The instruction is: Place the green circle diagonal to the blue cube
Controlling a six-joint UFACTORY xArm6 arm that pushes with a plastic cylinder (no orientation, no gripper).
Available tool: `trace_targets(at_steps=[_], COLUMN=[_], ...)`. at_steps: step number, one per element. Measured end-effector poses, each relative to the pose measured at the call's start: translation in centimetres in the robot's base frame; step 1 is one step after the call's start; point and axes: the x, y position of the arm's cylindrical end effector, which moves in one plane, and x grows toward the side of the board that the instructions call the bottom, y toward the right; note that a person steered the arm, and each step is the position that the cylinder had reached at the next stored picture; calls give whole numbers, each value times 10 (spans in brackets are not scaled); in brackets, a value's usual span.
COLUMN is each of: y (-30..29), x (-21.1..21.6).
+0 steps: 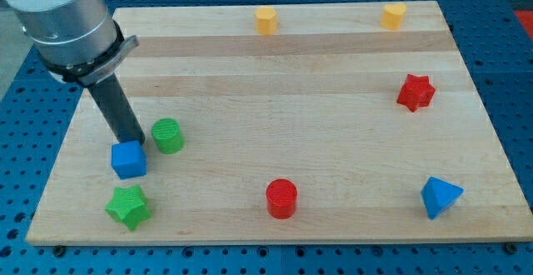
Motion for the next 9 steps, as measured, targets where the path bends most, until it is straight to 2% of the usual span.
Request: trace_targets(at_steps=[3, 4, 5, 6, 7, 9], y=[0, 0, 13, 56, 70, 53], x=[21, -14, -93, -105, -71, -67])
